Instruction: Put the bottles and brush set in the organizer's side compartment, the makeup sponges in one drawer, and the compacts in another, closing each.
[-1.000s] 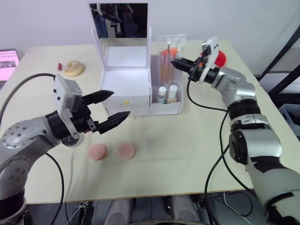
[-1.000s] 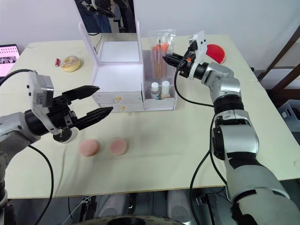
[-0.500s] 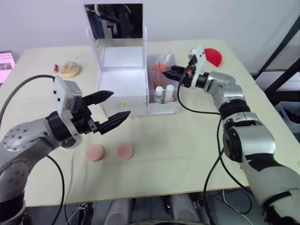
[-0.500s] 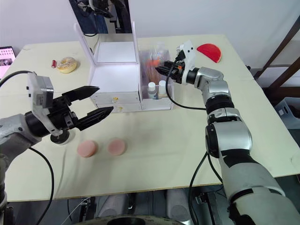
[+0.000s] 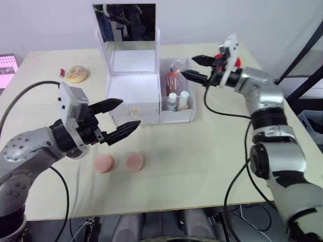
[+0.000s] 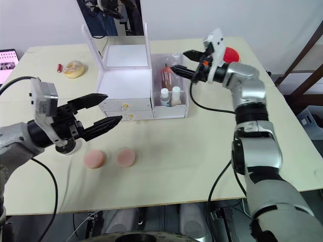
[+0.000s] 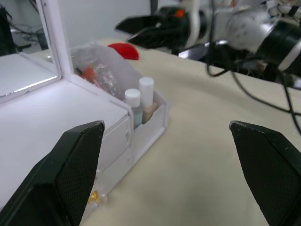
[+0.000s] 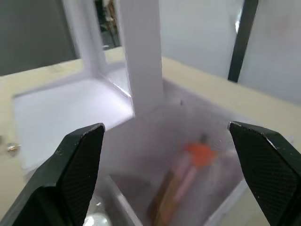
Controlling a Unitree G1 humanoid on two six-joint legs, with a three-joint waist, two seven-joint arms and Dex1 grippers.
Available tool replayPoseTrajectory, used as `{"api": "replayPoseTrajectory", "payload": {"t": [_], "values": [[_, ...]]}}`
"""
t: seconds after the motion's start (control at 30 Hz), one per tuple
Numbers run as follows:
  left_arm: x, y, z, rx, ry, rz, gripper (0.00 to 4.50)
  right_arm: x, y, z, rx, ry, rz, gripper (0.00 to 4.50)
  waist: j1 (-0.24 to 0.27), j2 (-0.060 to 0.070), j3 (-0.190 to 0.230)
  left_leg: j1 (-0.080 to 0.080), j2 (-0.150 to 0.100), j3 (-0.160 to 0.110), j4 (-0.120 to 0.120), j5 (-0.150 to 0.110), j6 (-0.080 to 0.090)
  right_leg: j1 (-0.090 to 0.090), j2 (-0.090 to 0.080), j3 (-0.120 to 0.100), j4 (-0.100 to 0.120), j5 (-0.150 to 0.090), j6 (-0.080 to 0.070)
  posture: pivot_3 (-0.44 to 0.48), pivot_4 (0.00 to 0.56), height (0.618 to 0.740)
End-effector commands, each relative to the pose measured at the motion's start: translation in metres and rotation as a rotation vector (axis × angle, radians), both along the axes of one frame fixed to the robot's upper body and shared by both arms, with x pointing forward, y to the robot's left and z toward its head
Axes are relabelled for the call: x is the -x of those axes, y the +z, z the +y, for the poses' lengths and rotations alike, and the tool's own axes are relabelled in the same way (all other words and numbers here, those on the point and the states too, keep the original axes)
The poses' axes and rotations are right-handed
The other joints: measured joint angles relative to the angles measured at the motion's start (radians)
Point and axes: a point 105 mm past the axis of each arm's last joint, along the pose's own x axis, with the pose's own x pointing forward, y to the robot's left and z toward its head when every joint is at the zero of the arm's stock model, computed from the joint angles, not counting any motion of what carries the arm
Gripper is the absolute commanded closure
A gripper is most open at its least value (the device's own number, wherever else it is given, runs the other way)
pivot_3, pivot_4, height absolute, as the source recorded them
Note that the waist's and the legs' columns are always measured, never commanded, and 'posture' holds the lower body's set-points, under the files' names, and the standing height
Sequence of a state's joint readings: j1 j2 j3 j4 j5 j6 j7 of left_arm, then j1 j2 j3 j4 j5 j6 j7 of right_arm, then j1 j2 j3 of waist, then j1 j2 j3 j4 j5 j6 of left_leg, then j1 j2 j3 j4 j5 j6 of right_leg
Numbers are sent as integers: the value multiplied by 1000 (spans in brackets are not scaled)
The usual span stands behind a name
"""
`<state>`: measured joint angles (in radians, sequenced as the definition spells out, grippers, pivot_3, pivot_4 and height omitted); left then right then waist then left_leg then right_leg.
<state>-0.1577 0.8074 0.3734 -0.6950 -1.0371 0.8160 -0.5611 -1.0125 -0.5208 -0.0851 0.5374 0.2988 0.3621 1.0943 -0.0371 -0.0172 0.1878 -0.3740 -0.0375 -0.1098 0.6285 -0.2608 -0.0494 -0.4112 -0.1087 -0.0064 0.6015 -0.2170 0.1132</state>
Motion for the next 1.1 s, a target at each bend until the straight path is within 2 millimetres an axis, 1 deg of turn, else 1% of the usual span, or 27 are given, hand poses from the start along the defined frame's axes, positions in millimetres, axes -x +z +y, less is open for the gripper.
{"api": "replayPoseTrajectory", "payload": {"t": [0.03, 0.17, 0.23, 0.3, 0.37, 0.4, 0.5, 0.57, 0.6, 0.8, 0.9, 0.97, 1.03, 1.1], "values": [[4, 4, 16, -44, 23, -24, 0, 37, 19, 1, 46, 59, -55, 47, -2, 0, 0, 0, 0, 0, 0, 0, 0, 0, 0, 0, 0, 0, 0, 0, 150, 739], [7, -6, 48, -119, 95, 24, 0, 83, 12, -13, 153, 71, -44, 47, -3, 1, 1, 0, 1, 1, -1, 0, 1, -1, 0, 0, 0, -1, -1, 0, 150, 739], [9, -10, 62, -150, 132, 38, 0, 98, 5, -22, 205, 58, -31, 47, -2, 1, 1, 0, 1, 1, -1, 0, 1, -1, 0, 0, 0, -3, -4, 0, 150, 739], [11, -15, 79, -184, 180, 58, 0, 117, -7, -34, 259, 70, 0, 47, 0, 1, 0, 0, 1, 1, 1, -1, 1, 0, 0, 0, -1, -3, -4, 0, 150, 739], [13, -18, 104, -205, 259, 70, 0, 137, -21, -49, 295, 56, 42, 47, 10, 0, 0, 0, 1, 1, 1, -1, 1, 2, 0, 0, -2, -4, -2, 0, 150, 739], [15, -19, 112, -212, 283, 73, 0, 142, -25, -56, 311, 32, 49, 47, 17, 0, 0, 0, 1, 1, 1, -1, 1, 2, 0, 0, -2, -5, -1, 0, 150, 739], [21, -27, 133, -240, 332, 102, 0, 147, -44, -76, 396, -72, 70, 47, 24, 0, 0, 0, 1, 3, 2, -1, 1, 1, -1, 0, -2, -5, -1, 0, 150, 739], [23, -32, 141, -248, 346, 117, 0, 149, -56, -85, 430, -113, 85, 47, 26, 0, 0, 0, 1, 4, 3, -1, 1, 2, -2, 0, -3, -5, -2, 0, 150, 739], [23, -34, 143, -251, 348, 121, 0, 150, -58, -87, 420, -126, 90, 47, 26, 0, 0, 1, 1, 4, 3, -1, 1, 2, -2, 0, -3, -5, -2, 0, 150, 739], [21, -34, 141, -252, 333, 115, 0, 152, -62, -91, 405, -141, 83, 47, 26, 0, 0, 0, 2, 5, 3, -1, 1, 2, -4, 0, -4, -4, -2, 0, 150, 739], [19, -33, 143, -254, 334, 113, 0, 154, -60, -92, 397, -140, 73, 47, 27, 0, 0, 0, 1, 5, 1, -1, 1, 1, -4, 0, -4, -4, -3, 0, 150, 739], [19, -33, 150, -264, 358, 110, 0, 155, -60, -99, 402, -150, 70, 47, 27, 0, 0, 0, 1, 5, 0, -2, 2, 1, -4, 0, -4, -2, -5, 0, 150, 739], [18, -34, 165, -269, 403, 103, 0, 155, -62, -112, 407, -179, 72, 47, 27, 0, 0, 0, 1, 5, 0, -2, 3, 1, -4, -1, -4, -2, -5, 0, 150, 739], [19, -36, 177, -278, 437, 102, 0, 154, -61, -122, 374, -204, 80, 47, 26, 0, 0, 0, 1, 5, 0, -2, 3, 1, -4, -1, -4, -2, -5, 0, 150, 739]]}}
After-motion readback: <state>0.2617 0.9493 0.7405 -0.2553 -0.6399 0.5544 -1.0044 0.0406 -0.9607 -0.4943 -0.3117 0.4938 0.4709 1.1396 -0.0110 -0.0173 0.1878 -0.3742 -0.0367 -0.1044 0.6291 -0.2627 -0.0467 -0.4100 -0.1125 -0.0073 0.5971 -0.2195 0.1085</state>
